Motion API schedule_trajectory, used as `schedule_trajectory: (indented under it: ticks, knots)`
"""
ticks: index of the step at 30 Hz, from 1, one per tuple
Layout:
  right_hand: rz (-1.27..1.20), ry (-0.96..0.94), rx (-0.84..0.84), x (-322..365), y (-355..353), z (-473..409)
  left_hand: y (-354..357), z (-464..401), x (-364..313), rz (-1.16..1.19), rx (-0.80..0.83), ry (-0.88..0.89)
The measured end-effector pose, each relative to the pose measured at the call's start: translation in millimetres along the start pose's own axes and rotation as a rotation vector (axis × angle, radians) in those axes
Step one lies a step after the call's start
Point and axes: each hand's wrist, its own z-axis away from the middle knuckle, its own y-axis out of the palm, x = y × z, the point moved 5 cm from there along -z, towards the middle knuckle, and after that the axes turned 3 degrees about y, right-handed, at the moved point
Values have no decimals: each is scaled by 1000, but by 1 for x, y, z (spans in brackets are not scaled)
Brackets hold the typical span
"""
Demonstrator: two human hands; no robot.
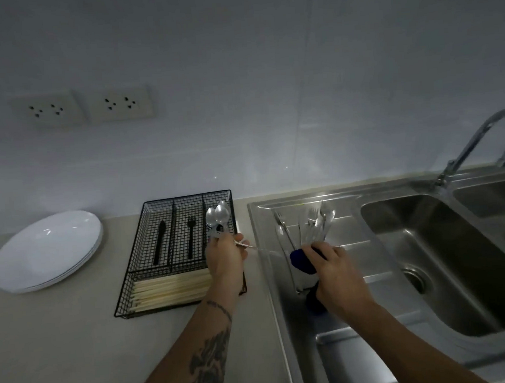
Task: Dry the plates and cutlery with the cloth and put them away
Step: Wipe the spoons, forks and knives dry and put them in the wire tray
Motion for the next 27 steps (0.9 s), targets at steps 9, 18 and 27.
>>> schedule_trajectory:
  ticks: [9,18,27]
  knots:
    - [-26,-66,-56,28,19,-51,-36,-80,-66,-205,-39,179]
    - [-39,-36,-4,23,36,-64,-26,-129,-75,-1095,-19,410]
    - [-75,54,34,-3,33,-53,-29,-138,-35,-1271,123,342]
